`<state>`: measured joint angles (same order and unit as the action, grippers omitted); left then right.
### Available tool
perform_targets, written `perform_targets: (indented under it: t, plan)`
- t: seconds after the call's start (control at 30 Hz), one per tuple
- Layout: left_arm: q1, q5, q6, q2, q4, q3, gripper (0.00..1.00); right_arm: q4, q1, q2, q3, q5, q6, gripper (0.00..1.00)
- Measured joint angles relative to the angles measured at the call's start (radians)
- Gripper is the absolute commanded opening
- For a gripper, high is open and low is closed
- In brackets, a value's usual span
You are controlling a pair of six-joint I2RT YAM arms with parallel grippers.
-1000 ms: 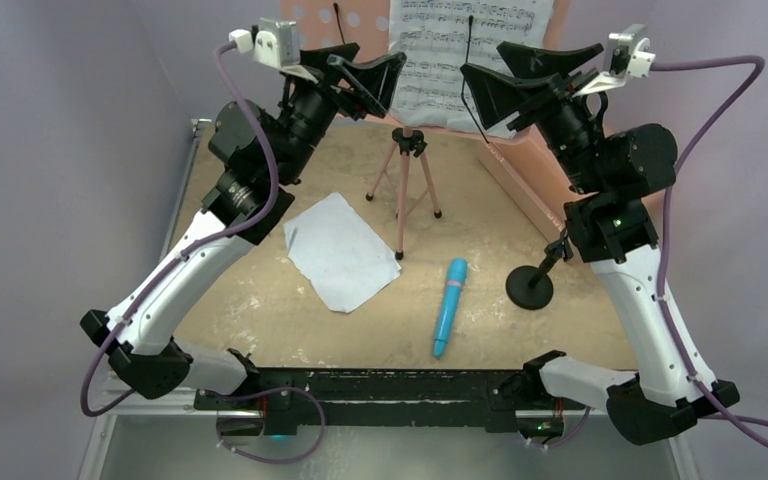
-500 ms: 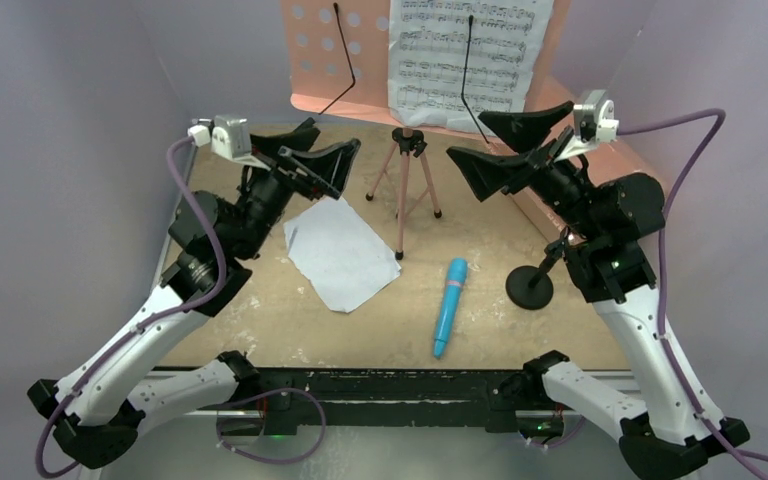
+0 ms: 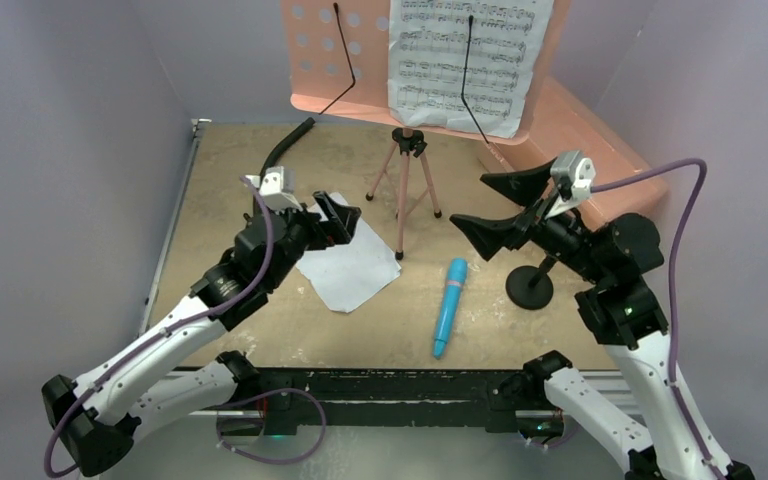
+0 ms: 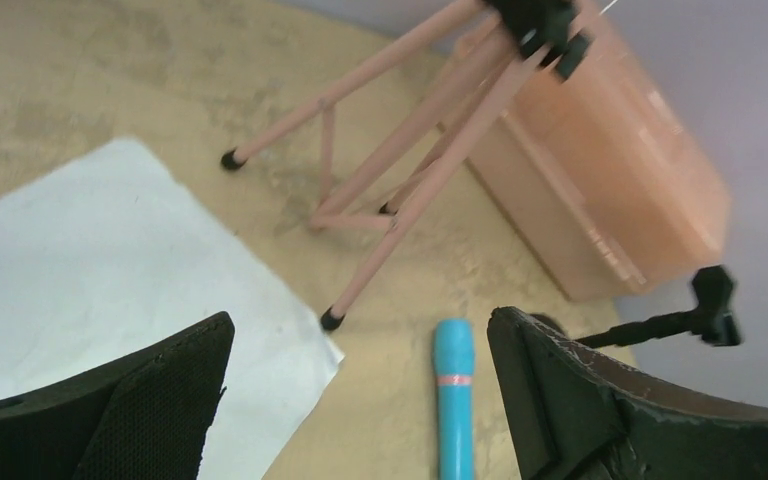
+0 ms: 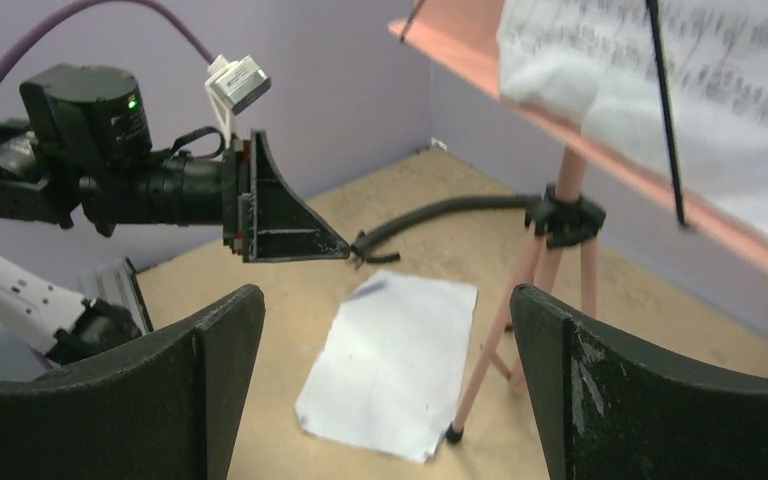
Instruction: Set up the instrument practice props
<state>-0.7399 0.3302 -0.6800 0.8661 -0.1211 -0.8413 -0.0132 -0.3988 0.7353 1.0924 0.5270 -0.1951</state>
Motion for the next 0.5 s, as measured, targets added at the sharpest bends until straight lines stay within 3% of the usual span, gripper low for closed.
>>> perform_targets:
  t: [0.23, 0.5]
  plan:
    - [0.0, -0.004, -0.107, 0.159, -0.112, 0.008, 0.99, 0.101, 0.0, -0.091, -0.166, -0.071, 0.013, 0.98]
    - [0.013, -0.056, -0.219, 0.388, -0.173, 0.008, 0.99, 0.15, 0.0, -0.094, -0.241, -0.139, -0.022, 0.98]
